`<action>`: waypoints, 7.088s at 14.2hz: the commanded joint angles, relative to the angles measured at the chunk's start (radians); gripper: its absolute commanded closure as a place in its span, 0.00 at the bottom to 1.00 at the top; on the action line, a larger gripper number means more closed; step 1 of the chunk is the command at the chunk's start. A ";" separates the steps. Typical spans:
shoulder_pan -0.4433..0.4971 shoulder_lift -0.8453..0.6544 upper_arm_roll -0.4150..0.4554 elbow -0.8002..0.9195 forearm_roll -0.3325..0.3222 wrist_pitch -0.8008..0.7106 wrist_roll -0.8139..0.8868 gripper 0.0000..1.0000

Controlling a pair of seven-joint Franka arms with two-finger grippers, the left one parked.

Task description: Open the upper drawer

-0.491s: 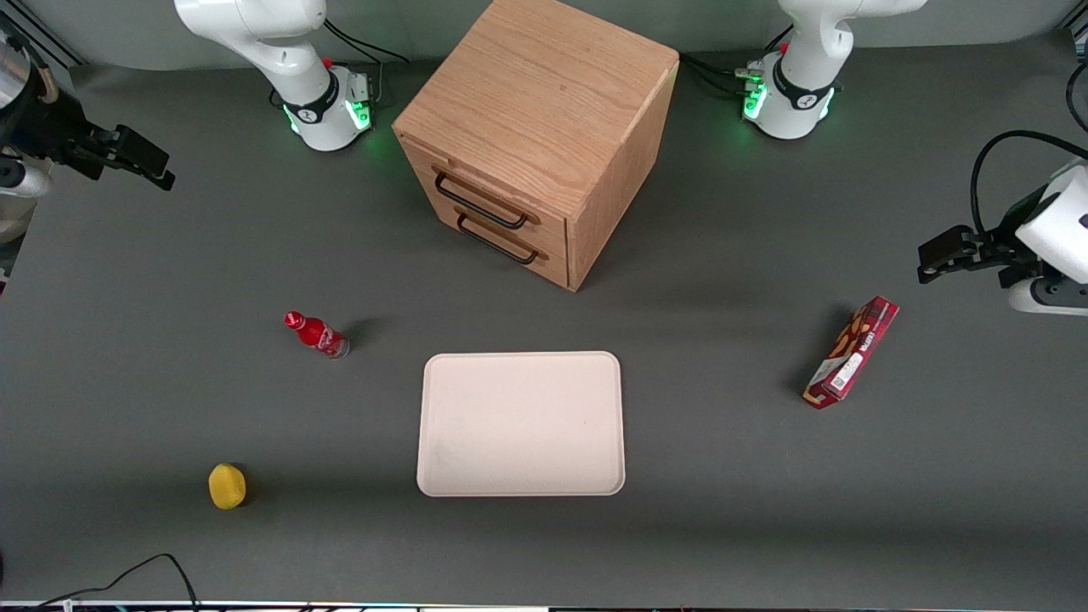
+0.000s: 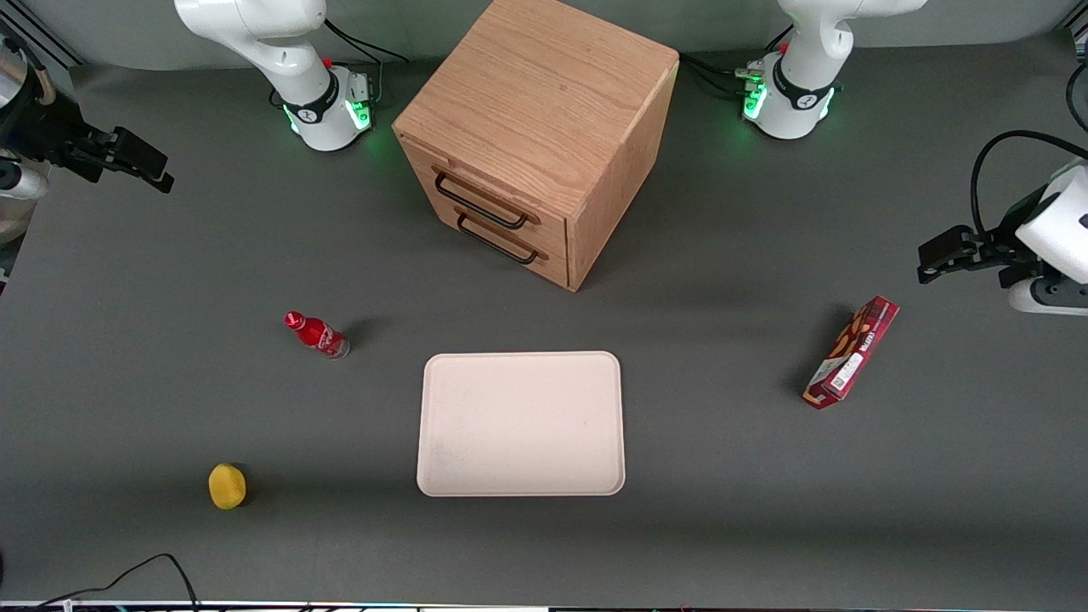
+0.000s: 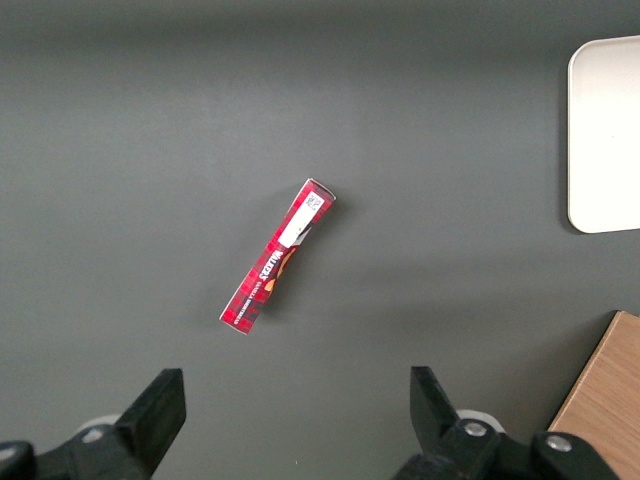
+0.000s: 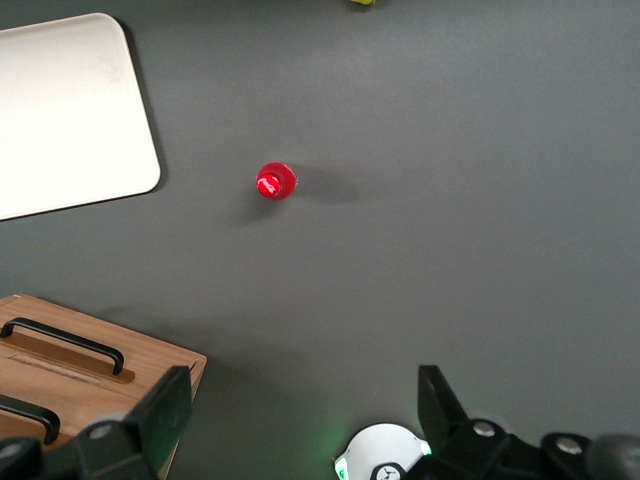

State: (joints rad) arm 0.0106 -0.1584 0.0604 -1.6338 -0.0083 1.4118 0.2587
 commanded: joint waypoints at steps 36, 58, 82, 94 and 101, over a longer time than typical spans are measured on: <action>0.022 0.464 0.493 0.028 0.329 0.251 -0.668 0.00; 0.022 0.395 0.526 -0.231 0.327 0.441 -0.668 0.00; 0.012 0.456 0.463 -0.210 0.211 0.493 -0.708 0.00; 0.015 0.539 0.378 -0.062 0.173 0.408 -0.774 0.00; 0.015 0.580 0.358 -0.011 0.153 0.392 -0.774 0.00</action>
State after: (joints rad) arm 0.0194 0.3829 0.4278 -1.6972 0.1671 1.8239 -0.4970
